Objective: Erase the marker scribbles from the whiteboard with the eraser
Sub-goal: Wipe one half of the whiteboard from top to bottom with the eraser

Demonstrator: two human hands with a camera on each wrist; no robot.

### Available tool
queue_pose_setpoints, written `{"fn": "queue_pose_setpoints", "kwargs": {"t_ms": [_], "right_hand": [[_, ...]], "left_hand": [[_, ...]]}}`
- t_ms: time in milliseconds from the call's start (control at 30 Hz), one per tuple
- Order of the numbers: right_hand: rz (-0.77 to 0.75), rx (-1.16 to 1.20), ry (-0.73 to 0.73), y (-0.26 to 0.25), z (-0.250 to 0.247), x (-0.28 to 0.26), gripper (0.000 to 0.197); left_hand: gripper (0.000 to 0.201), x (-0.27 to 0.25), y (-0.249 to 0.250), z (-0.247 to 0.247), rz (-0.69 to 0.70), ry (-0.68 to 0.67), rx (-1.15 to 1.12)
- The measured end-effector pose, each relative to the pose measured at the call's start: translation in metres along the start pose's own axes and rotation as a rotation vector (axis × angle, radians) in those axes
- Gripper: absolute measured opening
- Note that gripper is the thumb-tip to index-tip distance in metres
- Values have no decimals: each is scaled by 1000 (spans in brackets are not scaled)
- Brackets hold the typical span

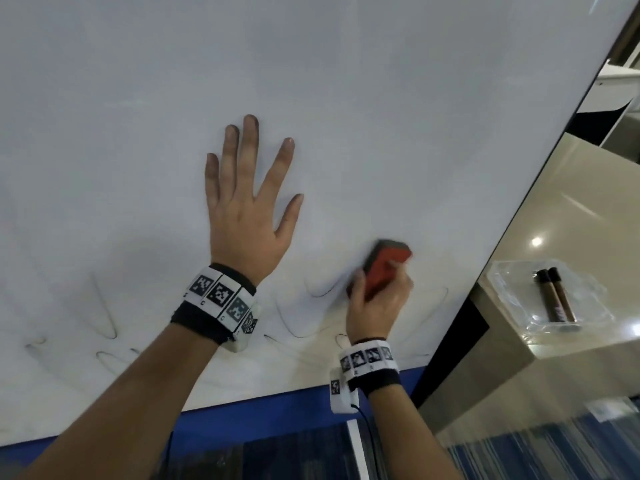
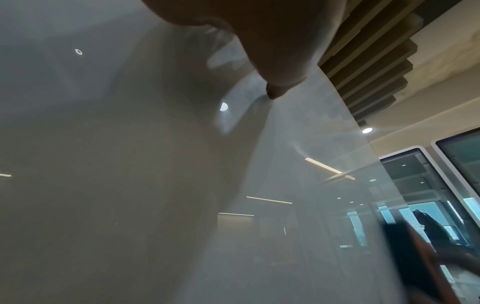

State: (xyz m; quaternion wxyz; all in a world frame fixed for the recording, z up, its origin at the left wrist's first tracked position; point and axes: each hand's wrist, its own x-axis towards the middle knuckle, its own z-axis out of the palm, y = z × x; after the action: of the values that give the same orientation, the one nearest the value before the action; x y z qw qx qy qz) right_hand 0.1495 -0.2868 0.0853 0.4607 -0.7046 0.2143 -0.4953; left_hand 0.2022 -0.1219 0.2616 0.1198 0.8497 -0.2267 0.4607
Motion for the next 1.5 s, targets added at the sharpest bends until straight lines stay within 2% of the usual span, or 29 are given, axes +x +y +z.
{"fn": "queue_pose_setpoints", "kwargs": {"t_ms": [100,133,167,200,300,333,367,400,433,533,600,633,667,700,767,800,833,867,900,1033,1067,1100,1167,1267,1333,1400,1500], "right_hand": [[519,155,238,36,-9,1,56],[631,173,291,31,-5,2,58],[643,178,297,18,2,1,60],[549,169,248,1,11,-2,60],[-85,39,-101,-50,28,-28,48],[-240,-44,-204,-53,31,-35,44],[-310,-111,-256,-45,32,-37,42],[-298,-136,-255,-32,29,-36,43],[-214,-113,-216,-13,25,-33,46],[247,42,32,39,1,-28,60],[458,90,149,42,0,-28,63],[473,105,156,32,6,-29,64],[412,117,120,17,14,-31,63],[284,117,48,1,20,-35,60],[-49,27,-148,-25,27,-43,50],[-159,-34,-214,-27,28,-45,46],[-198,-73,-238,-21,26,-45,44],[-170,-81,-227,-9,22,-43,44],[-77,-59,-187,6,16,-40,47],[581,62,119,64,-22,-9,57],[689,77,168,67,-29,6,59],[711,89,211,67,-33,22,59],[580,127,282,58,-34,52,59],[375,153,241,50,-30,70,59],[350,121,221,65,-32,64,59],[474,109,248,102,-38,49,61],[882,165,330,142,-48,36,58]], "left_hand": [[59,0,1,-1,-3,-5,1],[59,0,3,-1,-8,-6,1],[59,0,4,-1,-13,-3,4],[59,0,5,0,-18,-1,6],[59,-1,6,2,-32,12,-5],[59,-1,6,1,-33,13,-7],[59,-1,5,1,-29,9,-7],[59,-1,4,0,-23,5,-6],[59,-1,3,-1,-15,2,-3],[59,-2,-3,-4,7,-14,5],[59,-3,-2,-5,12,-19,8],[59,-3,-2,-5,10,-17,8],[58,-3,-1,-4,5,-14,7],[58,-3,0,-3,-1,-11,3],[58,-3,1,-1,-5,-1,2],[58,-3,1,0,-2,2,5],[58,-4,-1,0,4,2,7],[58,-4,-2,1,11,3,10],[58,-4,-4,0,16,6,17],[59,-4,1,-4,0,8,3],[59,-5,6,-5,-17,8,-15],[59,-9,14,-5,-23,-1,-39],[57,-20,34,2,63,-47,-98],[59,-47,61,28,282,-193,-89],[64,-59,69,44,315,-242,-28],[66,-62,71,54,297,-233,16],[69,-63,72,58,282,-220,54]]}}
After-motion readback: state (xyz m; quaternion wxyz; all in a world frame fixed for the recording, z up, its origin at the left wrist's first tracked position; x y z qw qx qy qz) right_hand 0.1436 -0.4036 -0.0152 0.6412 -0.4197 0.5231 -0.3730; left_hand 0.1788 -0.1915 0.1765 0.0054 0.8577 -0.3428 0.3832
